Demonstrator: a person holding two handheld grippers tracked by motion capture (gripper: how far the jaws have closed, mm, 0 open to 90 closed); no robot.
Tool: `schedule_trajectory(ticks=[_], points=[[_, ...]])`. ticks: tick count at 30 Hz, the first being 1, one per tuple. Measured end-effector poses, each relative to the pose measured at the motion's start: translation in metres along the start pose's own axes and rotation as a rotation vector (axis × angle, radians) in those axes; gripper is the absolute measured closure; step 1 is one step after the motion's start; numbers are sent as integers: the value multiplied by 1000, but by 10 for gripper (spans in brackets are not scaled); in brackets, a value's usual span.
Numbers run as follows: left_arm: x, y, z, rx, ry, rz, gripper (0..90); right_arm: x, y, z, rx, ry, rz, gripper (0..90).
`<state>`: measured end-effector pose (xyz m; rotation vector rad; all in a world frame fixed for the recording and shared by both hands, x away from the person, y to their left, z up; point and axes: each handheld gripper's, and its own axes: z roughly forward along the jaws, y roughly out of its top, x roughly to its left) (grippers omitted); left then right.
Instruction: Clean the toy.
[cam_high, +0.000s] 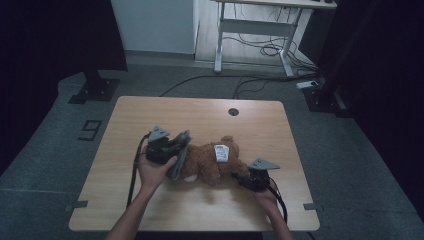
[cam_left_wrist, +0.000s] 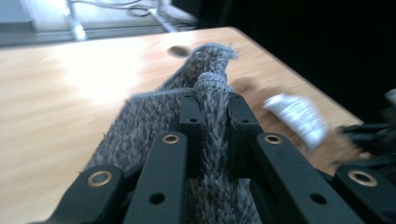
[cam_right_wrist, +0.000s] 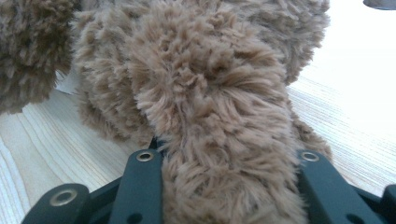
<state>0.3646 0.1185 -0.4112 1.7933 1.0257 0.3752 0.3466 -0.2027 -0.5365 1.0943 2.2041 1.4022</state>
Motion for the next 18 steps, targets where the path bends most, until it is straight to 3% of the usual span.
schedule_trajectory(ticks=[7,11,13,17,18], points=[[-67,30,49,38,-124,87,791,-1,0,-1,1,7,-7,617],[-101,32,81,100,-137,155,789,-1,0,-1,1,9,-10,616],[-106,28,97,134,-109,177,788,-1,0,-1,1,8,-10,616],[-91,1,119,235,-82,155,790,0,-1,-1,0,4,-10,617],[-83,-5,119,220,-102,117,793,0,-1,-1,0,5,-10,618]])
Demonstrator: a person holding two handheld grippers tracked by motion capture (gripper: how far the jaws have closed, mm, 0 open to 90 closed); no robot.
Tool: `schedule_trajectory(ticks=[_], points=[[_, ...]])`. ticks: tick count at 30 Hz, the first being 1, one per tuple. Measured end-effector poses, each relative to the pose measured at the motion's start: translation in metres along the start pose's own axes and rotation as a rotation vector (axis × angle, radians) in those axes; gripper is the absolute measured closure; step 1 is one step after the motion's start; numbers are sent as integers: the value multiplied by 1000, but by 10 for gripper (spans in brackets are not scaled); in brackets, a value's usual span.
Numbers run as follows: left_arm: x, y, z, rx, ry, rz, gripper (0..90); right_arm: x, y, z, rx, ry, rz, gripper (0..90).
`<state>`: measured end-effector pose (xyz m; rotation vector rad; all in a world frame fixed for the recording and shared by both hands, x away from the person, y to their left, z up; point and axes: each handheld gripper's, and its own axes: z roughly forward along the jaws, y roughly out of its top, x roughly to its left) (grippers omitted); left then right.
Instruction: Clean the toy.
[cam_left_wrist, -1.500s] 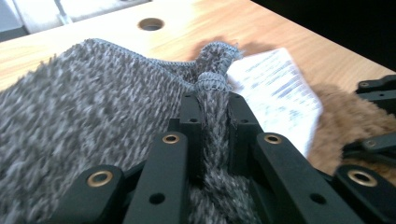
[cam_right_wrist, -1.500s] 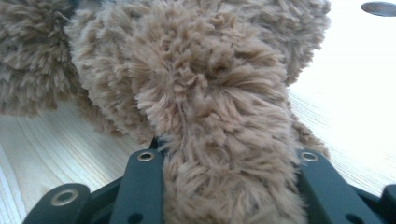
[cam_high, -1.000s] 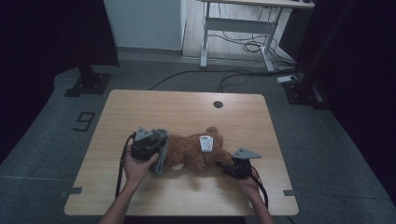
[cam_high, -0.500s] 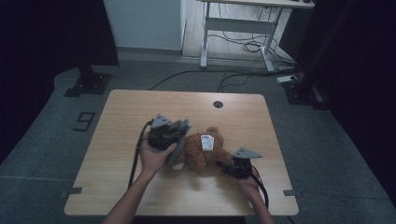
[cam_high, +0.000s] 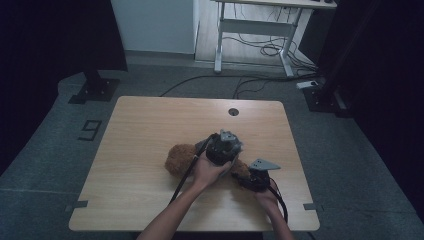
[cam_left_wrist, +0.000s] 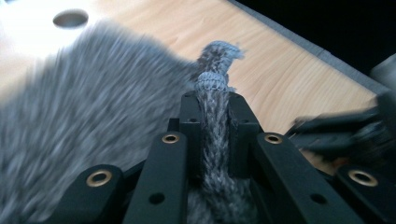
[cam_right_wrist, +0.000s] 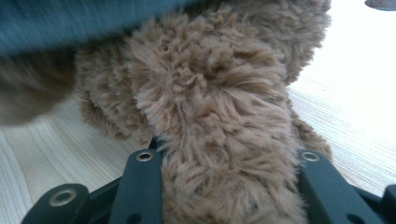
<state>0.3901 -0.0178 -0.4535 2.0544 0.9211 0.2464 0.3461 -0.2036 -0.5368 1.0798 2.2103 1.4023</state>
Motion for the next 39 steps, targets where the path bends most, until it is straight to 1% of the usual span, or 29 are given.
schedule_trajectory(ticks=[1,2,5,7,8,10,11,13,14,15,19,21,23,24,25,27,31,33,34,37,38,39], points=[[8,-5,-3,-25,-43,-58,794,0,0,1,2,2,-2,618],[12,-7,-8,-32,-62,-80,795,1,0,2,2,3,-3,618],[19,-8,-21,-44,-7,-67,795,1,0,1,2,1,2,618],[30,-11,-32,-44,44,-67,795,1,0,1,1,0,5,618],[36,-15,-36,-45,64,-74,795,1,-1,1,1,-1,6,618],[47,-24,-42,-42,76,-86,795,1,-1,1,0,1,8,618],[55,-32,-49,-52,94,-98,796,1,-1,1,0,2,6,618],[61,-40,-57,-51,128,-87,797,1,-1,1,1,4,4,617],[65,-44,-62,-49,138,-85,797,2,-1,1,2,6,5,617],[69,-48,-68,-56,142,-92,797,2,-1,1,1,7,6,617],[77,-58,-83,-77,183,-78,795,3,-1,2,0,8,5,617],[81,-65,-91,-94,201,-79,795,3,-1,2,0,10,5,617],[87,-71,-97,-110,210,-99,795,3,-1,2,-1,10,6,617],[91,-74,-100,-120,212,-113,795,2,-1,2,-1,10,7,617],[95,-79,-103,-133,209,-138,795,2,-2,2,-1,11,9,617],[101,-86,-107,-144,208,-165,794,3,-2,2,-2,10,10,617],[108,-99,-113,-136,236,-180,794,3,-2,2,-1,10,13,619],[111,-108,-115,-135,239,-210,794,3,-2,2,-2,10,15,619],[111,-113,-116,-138,237,-216,795,2,-3,2,-2,11,21,621],[106,-124,-114,-128,260,-200,796,3,-3,3,10,27,37,633],[107,-126,-114,-130,256,-208,796,3,-4,3,20,41,40,638],[109,-128,-114,-136,241,-227,796,3,-4,4,31,54,41,641]])
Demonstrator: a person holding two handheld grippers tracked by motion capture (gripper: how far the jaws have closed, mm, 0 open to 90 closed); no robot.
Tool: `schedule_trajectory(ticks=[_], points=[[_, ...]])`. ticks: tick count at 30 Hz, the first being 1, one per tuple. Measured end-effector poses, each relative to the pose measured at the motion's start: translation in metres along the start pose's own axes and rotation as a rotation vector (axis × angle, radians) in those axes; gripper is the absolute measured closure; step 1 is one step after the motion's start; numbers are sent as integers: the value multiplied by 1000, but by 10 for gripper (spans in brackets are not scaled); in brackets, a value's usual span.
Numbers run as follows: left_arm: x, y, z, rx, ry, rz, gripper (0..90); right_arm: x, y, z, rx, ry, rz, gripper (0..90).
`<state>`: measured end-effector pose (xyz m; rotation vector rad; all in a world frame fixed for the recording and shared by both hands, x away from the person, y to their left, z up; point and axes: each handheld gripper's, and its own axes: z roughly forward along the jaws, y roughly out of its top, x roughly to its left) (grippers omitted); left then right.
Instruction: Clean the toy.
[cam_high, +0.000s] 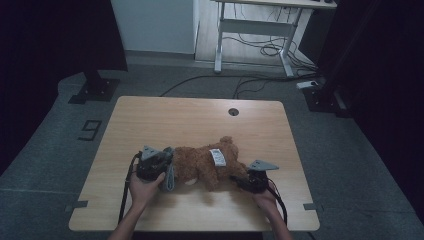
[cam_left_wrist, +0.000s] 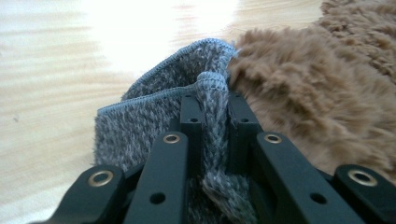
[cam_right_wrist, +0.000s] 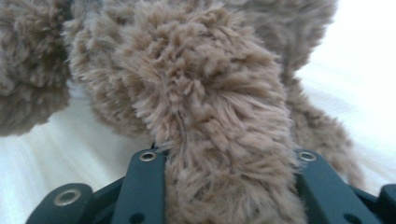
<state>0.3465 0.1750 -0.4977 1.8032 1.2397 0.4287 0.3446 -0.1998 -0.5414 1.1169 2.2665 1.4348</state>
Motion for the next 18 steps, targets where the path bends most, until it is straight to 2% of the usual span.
schedule_trajectory(ticks=[2,4,7,9,14,16,18], points=[[5,-2,2,1,-27,-41,797,1,0,0,18,16,-2,646],[8,-3,6,3,-36,-64,796,1,0,1,24,8,-8,647],[9,-2,13,18,-25,-54,797,1,2,4,35,-15,-26,648],[11,1,21,32,-30,-65,797,-2,4,7,39,-40,-35,649],[12,10,41,59,-22,-59,796,-21,11,14,21,-77,-12,652],[14,16,43,66,-25,-67,796,-28,13,16,19,-76,6,652],[16,27,38,55,-22,-65,794,-30,14,16,22,-73,4,652]])
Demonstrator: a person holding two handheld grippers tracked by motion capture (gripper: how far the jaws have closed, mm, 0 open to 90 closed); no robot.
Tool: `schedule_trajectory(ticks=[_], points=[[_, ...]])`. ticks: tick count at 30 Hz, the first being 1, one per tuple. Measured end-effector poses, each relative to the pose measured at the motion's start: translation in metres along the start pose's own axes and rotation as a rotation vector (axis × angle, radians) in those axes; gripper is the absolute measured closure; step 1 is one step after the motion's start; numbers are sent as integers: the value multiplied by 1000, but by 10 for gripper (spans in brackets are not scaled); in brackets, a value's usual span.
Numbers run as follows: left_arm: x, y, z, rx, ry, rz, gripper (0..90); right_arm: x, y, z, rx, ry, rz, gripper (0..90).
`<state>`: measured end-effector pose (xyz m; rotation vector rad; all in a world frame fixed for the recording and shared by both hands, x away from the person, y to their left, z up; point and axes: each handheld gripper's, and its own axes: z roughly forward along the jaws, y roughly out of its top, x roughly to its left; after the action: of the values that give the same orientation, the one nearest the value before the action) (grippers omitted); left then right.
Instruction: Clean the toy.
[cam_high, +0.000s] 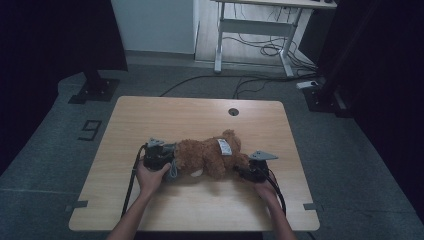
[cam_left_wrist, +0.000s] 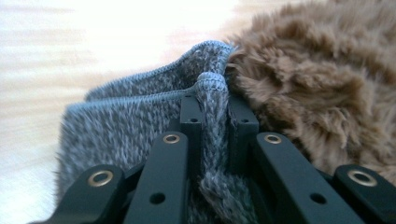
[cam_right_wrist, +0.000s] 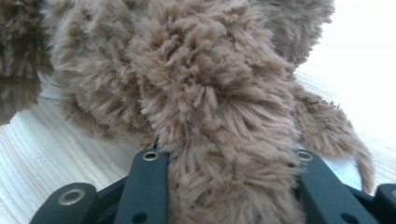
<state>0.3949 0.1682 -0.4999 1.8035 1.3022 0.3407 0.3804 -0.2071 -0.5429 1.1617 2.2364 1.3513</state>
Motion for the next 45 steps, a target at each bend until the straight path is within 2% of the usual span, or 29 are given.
schedule_trajectory(ticks=[3,6,8,11,13,15,16,17,19,21,24,26,28,32,34,36,38,41,45], points=[[-1,15,-12,-39,-12,5,793,1,-2,-2,1,8,-14,651],[-11,39,-24,-97,-30,47,791,2,-5,-5,-2,16,-19,650],[-21,53,-25,-109,-54,77,791,3,-8,-6,0,19,-18,649],[-40,67,-17,-101,-92,116,789,5,-10,-9,10,15,-29,647],[-51,68,-4,-56,-120,128,788,7,-11,-9,13,10,-30,645],[-59,63,10,2,-136,142,786,8,-12,-10,16,12,-32,638],[-64,56,19,52,-138,163,785,8,-12,-10,19,13,-34,632],[-66,50,24,57,-121,185,783,8,-12,-11,23,16,-35,621],[-67,42,23,27,-111,189,784,9,-11,-14,25,18,-34,580],[-65,37,19,17,-134,165,785,9,-10,-19,14,27,-28,527],[-64,30,13,6,-150,160,786,10,-7,-28,-9,50,-22,416],[-64,25,9,-8,-159,159,786,10,-5,-36,-23,47,-35,369],[-65,18,6,-20,-168,158,786,11,-2,-44,-42,40,-48,362],[-65,9,0,-46,-180,154,787,16,3,-48,-48,45,-78,380],[-66,4,-3,-56,-188,155,789,21,4,-46,-36,55,-99,435],[-67,0,-6,-63,-194,155,790,24,4,-42,-5,80,-131,546],[-68,-5,-10,-69,-201,159,791,26,2,-39,31,104,-151,599],[-70,-16,-16,-96,-208,164,792,25,-2,-38,39,118,-113,645],[-70,-34,-24,-136,-234,148,795,29,-9,-31,76,121,-113,675]])
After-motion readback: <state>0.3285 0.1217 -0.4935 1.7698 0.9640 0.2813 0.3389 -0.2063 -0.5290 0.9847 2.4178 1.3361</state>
